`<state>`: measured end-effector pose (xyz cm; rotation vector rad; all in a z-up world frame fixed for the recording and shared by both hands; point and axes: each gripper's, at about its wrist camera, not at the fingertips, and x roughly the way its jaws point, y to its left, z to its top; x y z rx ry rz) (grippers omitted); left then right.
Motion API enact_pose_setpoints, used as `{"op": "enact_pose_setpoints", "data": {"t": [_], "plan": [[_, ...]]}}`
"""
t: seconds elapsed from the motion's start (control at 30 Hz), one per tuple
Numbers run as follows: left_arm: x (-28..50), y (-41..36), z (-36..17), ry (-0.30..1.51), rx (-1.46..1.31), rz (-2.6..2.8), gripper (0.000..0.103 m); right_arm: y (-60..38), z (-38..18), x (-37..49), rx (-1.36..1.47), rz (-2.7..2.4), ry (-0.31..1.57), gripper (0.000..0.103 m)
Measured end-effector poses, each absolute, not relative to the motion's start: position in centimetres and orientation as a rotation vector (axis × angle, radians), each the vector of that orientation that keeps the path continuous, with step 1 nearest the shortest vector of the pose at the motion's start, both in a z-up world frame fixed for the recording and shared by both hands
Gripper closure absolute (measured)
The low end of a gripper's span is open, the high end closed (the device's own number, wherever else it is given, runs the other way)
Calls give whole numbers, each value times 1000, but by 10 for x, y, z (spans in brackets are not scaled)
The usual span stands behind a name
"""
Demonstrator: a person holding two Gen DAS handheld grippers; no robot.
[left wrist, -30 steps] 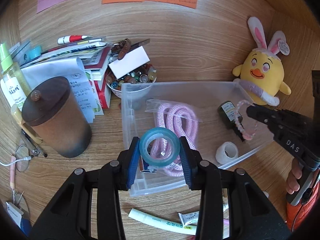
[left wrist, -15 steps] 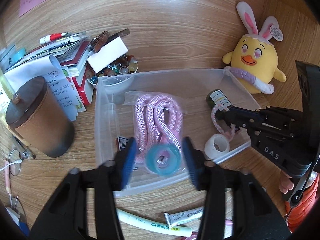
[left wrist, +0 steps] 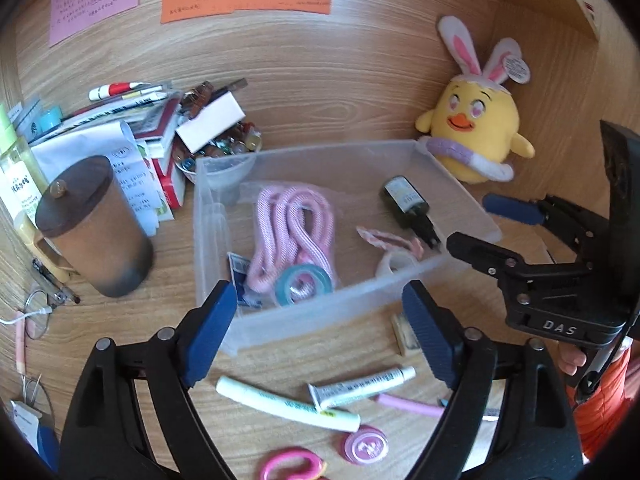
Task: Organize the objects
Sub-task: 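Grasp the white pill bottle with the right tool while the left tool grasps the toothpaste tube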
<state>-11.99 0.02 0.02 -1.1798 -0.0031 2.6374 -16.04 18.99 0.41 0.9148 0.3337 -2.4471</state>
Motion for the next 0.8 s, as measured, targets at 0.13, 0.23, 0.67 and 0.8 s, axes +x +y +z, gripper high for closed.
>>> {"op": "enact_pose_setpoints", "data": {"t": [0.13, 0.23, 0.67, 0.8], "plan": [[-109, 6, -9, 42, -1204, 2614, 18, 194, 5, -141, 886, -2458, 360, 36], [-101, 9, -20, 76, -1239, 2590, 18, 196, 1, -131, 889, -2445, 353, 36], [-95, 16, -69, 125, -1354, 2461, 34, 198, -48, -120, 1073, -2312, 257, 37], [-96, 18, -74, 113, -1353, 2447, 37, 197, -59, -121, 1107, -2278, 245, 45]]}}
